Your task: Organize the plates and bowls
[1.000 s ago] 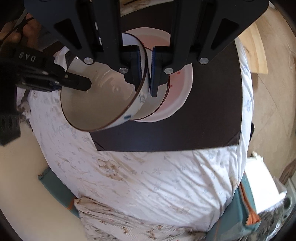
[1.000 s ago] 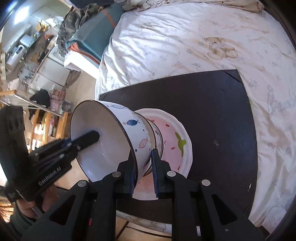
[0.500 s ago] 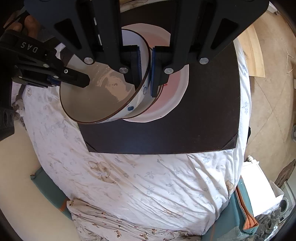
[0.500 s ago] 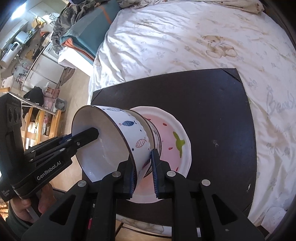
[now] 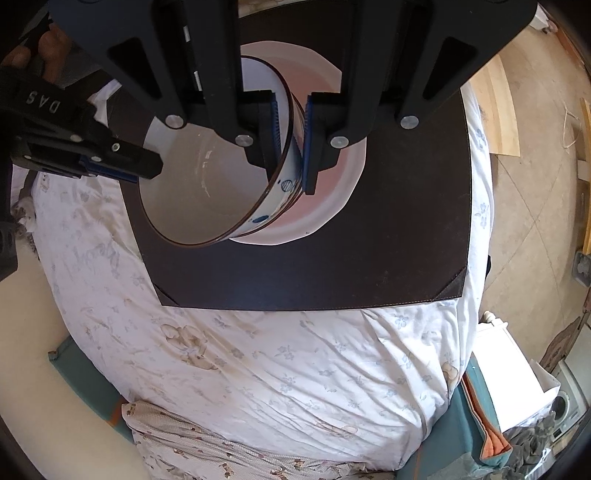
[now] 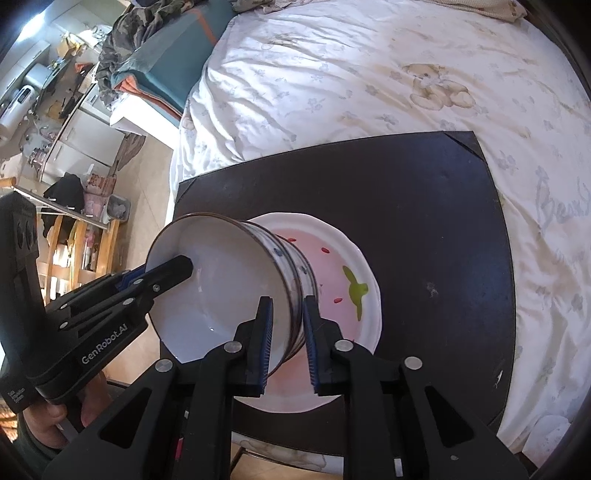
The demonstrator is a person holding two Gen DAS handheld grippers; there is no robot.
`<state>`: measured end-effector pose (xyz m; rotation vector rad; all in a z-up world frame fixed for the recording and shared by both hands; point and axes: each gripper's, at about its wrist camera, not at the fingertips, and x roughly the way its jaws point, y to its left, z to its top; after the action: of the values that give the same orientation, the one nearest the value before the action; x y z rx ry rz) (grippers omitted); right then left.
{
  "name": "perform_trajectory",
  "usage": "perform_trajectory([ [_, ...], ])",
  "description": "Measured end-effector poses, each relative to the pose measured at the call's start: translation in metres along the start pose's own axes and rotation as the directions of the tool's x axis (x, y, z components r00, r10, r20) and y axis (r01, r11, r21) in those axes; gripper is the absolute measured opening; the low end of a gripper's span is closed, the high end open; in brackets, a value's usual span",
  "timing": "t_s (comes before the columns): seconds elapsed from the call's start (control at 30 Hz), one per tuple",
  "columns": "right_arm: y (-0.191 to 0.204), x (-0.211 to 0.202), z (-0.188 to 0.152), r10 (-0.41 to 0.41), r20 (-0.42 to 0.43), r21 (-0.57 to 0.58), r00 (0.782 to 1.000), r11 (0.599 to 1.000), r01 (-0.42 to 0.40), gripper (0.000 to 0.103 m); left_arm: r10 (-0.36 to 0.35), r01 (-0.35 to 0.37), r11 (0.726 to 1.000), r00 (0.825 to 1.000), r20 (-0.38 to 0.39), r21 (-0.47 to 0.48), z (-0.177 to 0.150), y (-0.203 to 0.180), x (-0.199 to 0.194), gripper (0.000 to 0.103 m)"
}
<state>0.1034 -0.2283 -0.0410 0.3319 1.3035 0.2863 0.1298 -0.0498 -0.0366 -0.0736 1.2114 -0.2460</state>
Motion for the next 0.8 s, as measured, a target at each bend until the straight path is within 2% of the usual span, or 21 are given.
perform_trajectory([
  [0.37, -0.005, -0.012, 0.001, 0.013, 0.056, -0.008, 0.998, 1.000, -0.012, 0.020, -0.009, 0.009, 1.000, 1.000, -0.004, -0.018, 0.000, 0.003, 0.000, 0.009],
  [0.43, -0.007, -0.011, 0.001, 0.022, 0.055, -0.008, 0.998, 1.000, -0.021, 0.016, -0.010, 0.010, 1.000, 1.000, -0.005, -0.020, 0.000, 0.003, 0.000, 0.009],
  [0.53, -0.012, -0.011, 0.005, 0.053, 0.058, 0.019, 0.997, 0.998, -0.054, 0.016, -0.011, 0.011, 1.000, 1.000, -0.006, -0.019, 0.000, 0.004, 0.000, 0.009],
  [0.63, -0.022, -0.002, 0.007, 0.102, 0.020, 0.085, 0.995, 0.991, -0.103, 0.016, -0.009, 0.009, 1.000, 1.000, 0.002, -0.013, 0.000, 0.003, 0.000, 0.011],
  [0.8, -0.014, -0.001, 0.009, 0.056, 0.028, 0.053, 0.998, 0.997, -0.058, 0.016, -0.010, 0.010, 1.000, 1.000, -0.008, -0.010, 0.001, 0.003, -0.002, 0.011],
])
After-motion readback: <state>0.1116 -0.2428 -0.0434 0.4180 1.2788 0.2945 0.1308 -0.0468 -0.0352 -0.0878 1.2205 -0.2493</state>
